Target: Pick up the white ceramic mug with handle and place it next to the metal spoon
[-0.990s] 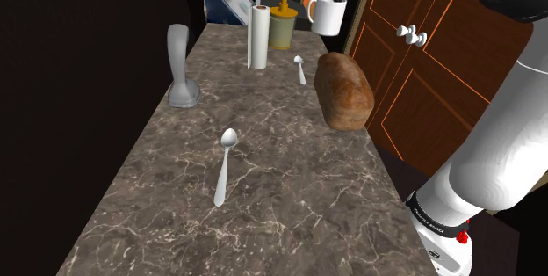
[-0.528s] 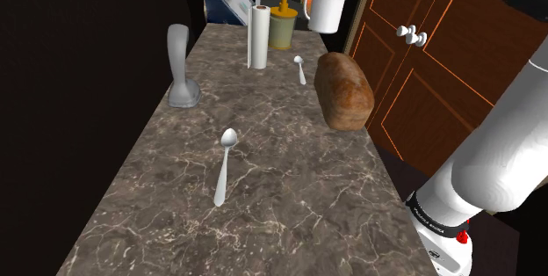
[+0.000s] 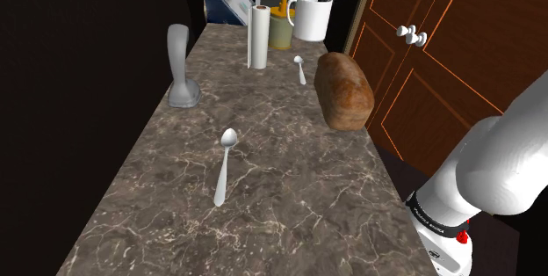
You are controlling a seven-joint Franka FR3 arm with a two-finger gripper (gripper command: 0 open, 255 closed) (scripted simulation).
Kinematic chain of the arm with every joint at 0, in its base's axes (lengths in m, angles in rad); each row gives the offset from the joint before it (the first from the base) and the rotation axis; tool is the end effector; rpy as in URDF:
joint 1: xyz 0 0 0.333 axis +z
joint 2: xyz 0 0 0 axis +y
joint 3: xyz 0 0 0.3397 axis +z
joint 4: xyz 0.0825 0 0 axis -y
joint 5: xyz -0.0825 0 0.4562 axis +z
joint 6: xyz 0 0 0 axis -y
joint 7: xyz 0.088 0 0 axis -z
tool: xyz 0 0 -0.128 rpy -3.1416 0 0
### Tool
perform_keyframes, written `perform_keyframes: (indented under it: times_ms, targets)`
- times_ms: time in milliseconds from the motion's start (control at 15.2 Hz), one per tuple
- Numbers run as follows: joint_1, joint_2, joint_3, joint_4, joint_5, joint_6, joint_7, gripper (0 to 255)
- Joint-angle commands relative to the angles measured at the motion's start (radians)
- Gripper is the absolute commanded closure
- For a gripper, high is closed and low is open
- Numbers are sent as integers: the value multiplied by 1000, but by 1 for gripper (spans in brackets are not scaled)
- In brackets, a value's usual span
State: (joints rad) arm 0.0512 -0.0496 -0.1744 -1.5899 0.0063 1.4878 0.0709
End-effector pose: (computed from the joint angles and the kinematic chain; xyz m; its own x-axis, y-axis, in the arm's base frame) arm 0.5957 -0.0754 0.6399 0.9800 -0.1915 -0.0541 -0.1924 -0.9813 -0.0111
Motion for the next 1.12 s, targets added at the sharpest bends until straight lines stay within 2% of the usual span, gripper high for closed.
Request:
perform_keyframes:
  times_ms: [0, 528, 1056]
  targets:
    - [24, -43, 27, -52, -3, 10, 52, 255]
    - [107, -119, 139, -136, 15, 22, 248, 255]
    - [188, -127, 256, -144, 44, 29, 444, 255]
